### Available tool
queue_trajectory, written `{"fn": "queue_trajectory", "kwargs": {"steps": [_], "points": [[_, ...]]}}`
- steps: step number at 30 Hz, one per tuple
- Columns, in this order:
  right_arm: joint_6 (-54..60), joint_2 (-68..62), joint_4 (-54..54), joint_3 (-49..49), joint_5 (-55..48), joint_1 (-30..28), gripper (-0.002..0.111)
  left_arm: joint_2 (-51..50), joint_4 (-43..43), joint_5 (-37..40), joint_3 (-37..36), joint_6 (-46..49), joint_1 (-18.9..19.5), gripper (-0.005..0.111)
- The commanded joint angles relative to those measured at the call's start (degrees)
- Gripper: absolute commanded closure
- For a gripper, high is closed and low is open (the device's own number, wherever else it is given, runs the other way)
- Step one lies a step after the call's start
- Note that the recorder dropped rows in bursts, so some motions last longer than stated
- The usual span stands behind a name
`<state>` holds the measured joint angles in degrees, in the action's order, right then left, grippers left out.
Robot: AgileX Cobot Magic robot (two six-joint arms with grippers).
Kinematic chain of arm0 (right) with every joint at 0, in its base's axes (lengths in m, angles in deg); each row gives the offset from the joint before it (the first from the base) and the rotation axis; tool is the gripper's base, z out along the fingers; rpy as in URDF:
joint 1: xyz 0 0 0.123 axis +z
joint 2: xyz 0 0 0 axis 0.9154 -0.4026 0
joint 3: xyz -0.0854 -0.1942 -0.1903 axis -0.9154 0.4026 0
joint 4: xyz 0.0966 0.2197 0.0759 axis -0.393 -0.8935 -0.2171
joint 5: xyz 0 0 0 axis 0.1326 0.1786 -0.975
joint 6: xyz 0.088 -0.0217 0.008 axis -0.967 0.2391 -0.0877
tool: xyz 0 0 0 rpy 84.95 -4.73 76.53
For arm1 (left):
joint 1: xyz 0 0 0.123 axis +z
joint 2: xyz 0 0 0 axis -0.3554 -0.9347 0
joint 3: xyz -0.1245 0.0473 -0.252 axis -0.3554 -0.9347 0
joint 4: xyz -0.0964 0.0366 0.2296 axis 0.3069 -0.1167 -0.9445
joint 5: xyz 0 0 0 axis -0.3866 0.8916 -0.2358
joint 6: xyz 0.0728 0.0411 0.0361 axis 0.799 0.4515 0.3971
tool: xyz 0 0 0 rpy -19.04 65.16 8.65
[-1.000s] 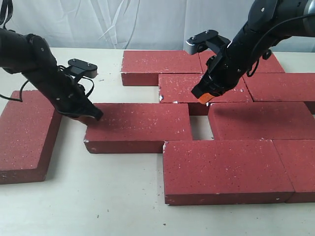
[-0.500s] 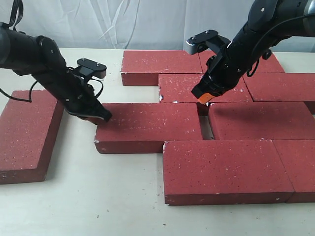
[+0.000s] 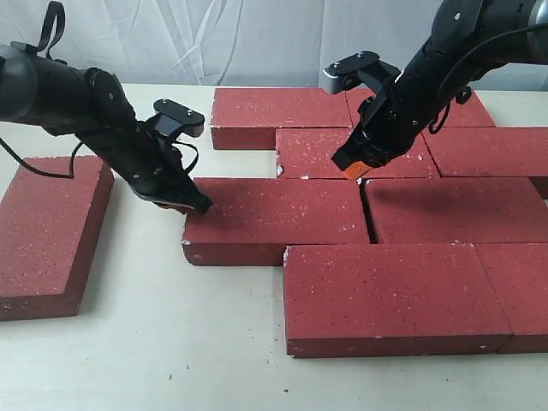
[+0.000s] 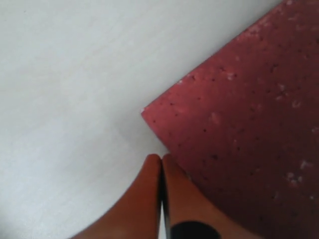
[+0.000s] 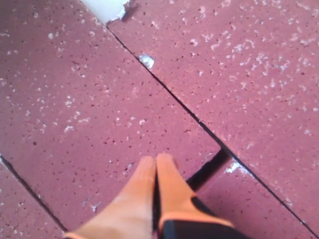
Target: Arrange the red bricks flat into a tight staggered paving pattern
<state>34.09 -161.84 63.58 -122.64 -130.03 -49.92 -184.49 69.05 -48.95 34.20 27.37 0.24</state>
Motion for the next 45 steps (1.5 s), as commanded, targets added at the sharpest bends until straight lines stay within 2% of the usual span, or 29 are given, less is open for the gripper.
{"fn": "queue_trajectory", "kwargs": {"steps": [1,11,18,24,27,31,35,39,45], "points": [[0.3,0.6,-0.3,0.3,0.6,-0.3,0.109,-3.4,0.8,-0.5,2.5,-0.1,-2.0,0.107],[0.3,0.6,-0.3,0.3,0.4,-0.3,0.109,-5.1,-1.6,10.4,5.9,-0.2,-2.4,0.107],[0.3,0.6,-0.4,0.3,0.4,-0.3,0.109,-5.1,-3.8,4.8,5.9,-0.7,-2.3,0.107],[0.3,0.6,-0.4,0.3,0.6,-0.3,0.109,-3.0,-11.9,3.0,5.9,-7.8,-2.3,0.107],[0.3,0.6,-0.5,0.3,0.6,-0.3,0.109,-1.3,-15.7,3.8,5.9,-12.6,-2.3,0.107],[0.3,0.6,-0.5,0.3,0.6,-0.3,0.109,-0.3,-16.5,6.6,5.9,-12.7,-2.3,0.107],[0.3,0.6,-2.1,0.3,0.6,-0.3,0.109,1.5,-21.9,11.4,5.9,-13.0,-2.3,0.107],[2.3,0.6,-9.7,0.3,0.2,0.2,0.109,6.5,-24.5,16.3,5.3,-15.8,-0.3,0.107],[16.7,0.6,-22.7,0.3,-0.5,5.5,0.109,15.8,-23.1,13.0,-1.6,-15.6,6.3,0.107]]}}
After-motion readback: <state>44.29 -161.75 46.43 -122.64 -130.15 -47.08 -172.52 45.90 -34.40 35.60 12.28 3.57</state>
